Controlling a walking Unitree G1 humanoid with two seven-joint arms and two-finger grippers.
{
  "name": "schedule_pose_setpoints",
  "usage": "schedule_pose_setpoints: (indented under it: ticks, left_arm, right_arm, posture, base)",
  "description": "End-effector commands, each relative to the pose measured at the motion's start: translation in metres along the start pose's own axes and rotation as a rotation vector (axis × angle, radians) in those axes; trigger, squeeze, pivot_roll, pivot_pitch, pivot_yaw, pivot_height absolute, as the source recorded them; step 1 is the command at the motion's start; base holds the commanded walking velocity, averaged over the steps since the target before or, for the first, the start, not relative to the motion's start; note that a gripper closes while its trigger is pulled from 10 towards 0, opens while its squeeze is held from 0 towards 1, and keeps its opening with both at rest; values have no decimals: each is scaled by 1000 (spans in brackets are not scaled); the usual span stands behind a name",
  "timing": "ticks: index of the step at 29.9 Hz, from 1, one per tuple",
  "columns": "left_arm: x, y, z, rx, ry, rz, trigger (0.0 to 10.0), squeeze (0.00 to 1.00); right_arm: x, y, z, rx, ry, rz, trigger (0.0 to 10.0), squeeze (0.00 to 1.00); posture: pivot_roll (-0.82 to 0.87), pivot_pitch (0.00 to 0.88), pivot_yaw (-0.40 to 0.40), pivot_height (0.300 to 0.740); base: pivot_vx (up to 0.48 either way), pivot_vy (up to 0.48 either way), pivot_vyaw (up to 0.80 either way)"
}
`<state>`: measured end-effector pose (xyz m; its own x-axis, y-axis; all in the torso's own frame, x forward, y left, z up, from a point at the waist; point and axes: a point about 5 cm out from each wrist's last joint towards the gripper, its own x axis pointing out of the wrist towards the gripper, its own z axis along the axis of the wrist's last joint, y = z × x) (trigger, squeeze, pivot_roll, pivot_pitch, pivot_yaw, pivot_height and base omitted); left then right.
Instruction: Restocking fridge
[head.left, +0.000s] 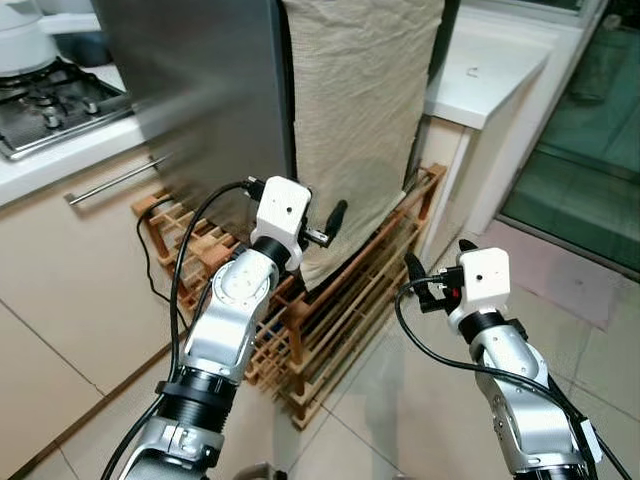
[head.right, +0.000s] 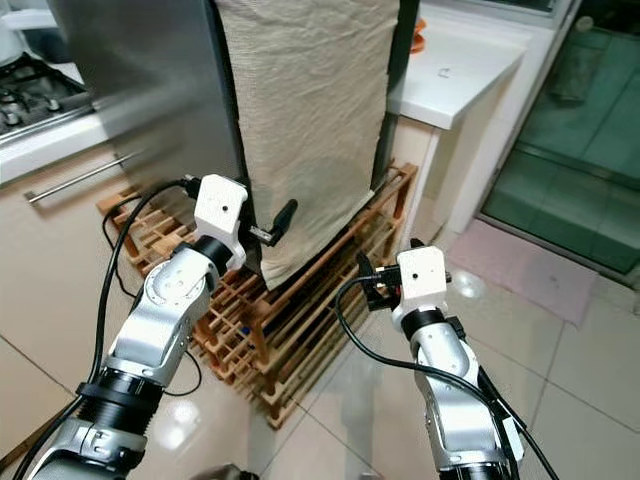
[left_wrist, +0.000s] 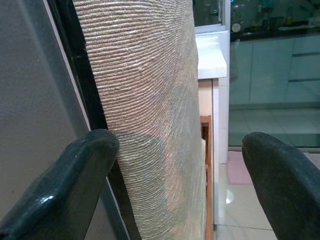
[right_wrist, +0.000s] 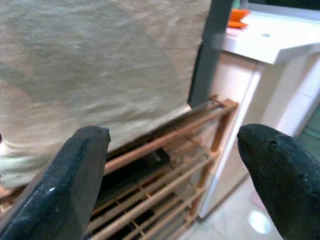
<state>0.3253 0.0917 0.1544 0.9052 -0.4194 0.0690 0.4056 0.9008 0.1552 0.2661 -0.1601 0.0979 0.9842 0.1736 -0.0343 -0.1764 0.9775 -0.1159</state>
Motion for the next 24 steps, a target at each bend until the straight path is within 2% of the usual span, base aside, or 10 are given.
schedule_pose_setpoints:
  ticks: [1,6,15,21,24]
  left_arm:
    - [-5,0,-12,-13,61,8,10000,0]
    - [-10,-5,-18,-27,79,1,10000,0]
    - [-11,-4,-18,-22,87,10,10000,0]
    - [-9,10,-21,-7,90,121,10000,0]
    - [-8,11,-23,-18,99,124,10000,0]
  right_arm:
    - [-1,-4,1,6,0,-17,10000,0]
    - [-2,-3,0,9,3,-15,10000,0]
    - [-1,-2,-2,9,9,-11,10000,0]
    - [-1,-4,-4,13,14,-17,10000,0]
    - [-2,-5,-6,17,21,-21,10000,0]
  posture:
    - [-91,28,30,730]
    - [-87,28,31,730]
    - [-83,15,29,730]
    - [-88,3,28,730]
    - [-88,0,25,730]
  base:
    - [0,0,0]
    - [0,0,0]
    - [0,0,0]
    - [0,0,0]
    - [0,0,0]
